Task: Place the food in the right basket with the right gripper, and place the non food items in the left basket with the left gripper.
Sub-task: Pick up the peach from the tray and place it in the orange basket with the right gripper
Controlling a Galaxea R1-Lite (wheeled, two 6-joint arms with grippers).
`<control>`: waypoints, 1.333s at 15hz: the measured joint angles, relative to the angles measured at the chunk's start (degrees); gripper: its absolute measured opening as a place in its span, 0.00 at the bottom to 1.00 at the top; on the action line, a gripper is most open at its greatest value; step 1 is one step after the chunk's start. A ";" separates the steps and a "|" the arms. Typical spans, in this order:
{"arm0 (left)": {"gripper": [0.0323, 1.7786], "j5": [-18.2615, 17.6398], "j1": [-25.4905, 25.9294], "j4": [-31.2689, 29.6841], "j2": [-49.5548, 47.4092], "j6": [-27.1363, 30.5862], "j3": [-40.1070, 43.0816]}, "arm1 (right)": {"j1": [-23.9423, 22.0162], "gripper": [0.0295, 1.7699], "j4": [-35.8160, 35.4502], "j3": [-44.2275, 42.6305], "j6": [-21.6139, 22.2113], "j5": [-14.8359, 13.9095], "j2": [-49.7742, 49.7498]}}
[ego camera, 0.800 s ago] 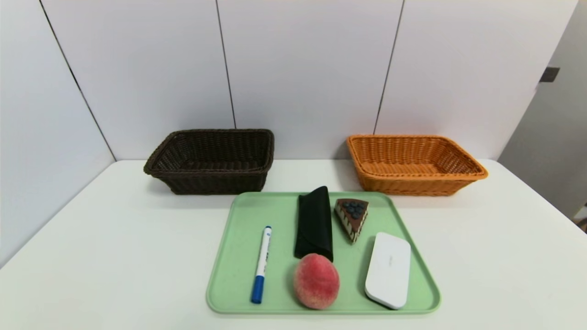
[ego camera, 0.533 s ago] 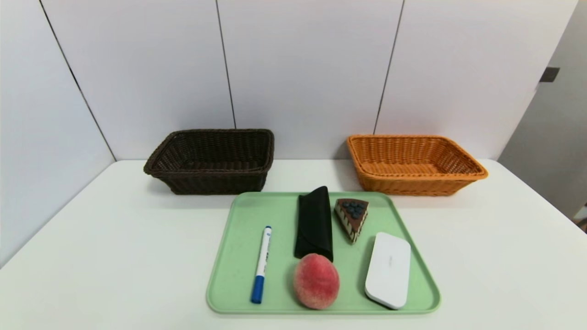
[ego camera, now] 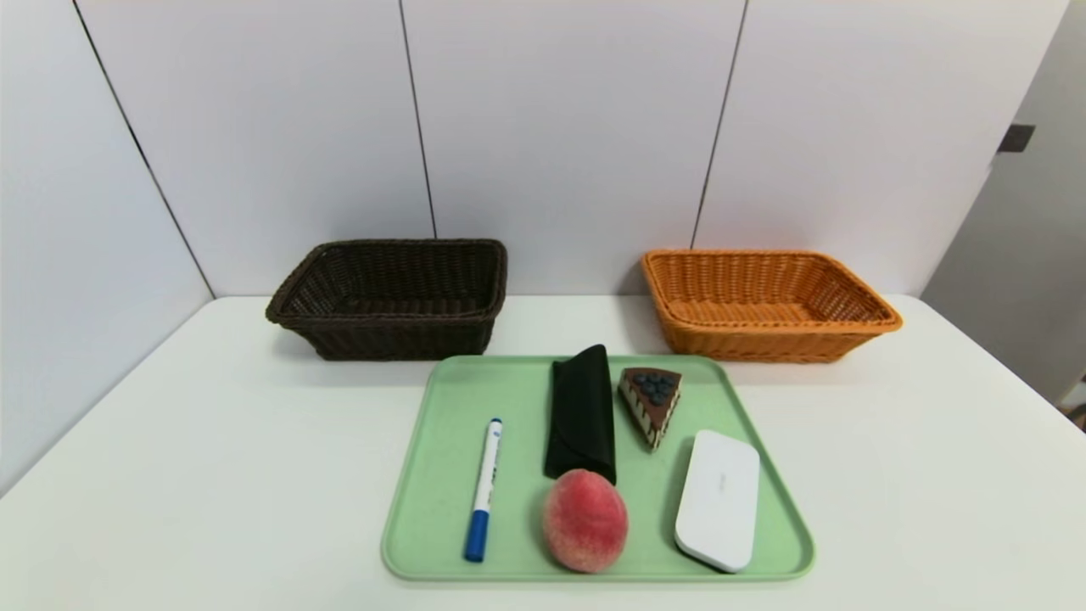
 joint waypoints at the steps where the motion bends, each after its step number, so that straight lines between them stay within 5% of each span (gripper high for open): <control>1: 0.95 -1.82 -0.06 6.17 3.30 0.02 -4.78 | 0.00 0.97 3.18 -4.88 1.05 1.27 3.89; 6: 0.95 -5.29 -0.20 18.08 24.14 0.09 -23.21 | 0.07 0.97 16.21 -28.25 3.89 9.37 25.55; 10: 0.95 -5.71 -0.89 19.76 42.08 -0.27 -36.17 | 5.91 0.97 22.97 -41.66 4.40 11.06 41.33; 14: 0.95 -3.83 -5.72 19.98 56.65 -3.66 -46.35 | 15.45 0.97 24.73 -49.59 10.17 9.74 54.22; 18: 0.95 4.44 -16.90 19.18 65.44 -11.13 -49.10 | 28.87 0.97 30.44 -61.25 23.37 2.68 68.69; 20: 0.95 5.77 -21.42 18.82 67.94 -12.90 -48.74 | 34.44 0.97 36.52 -68.08 29.40 0.44 75.78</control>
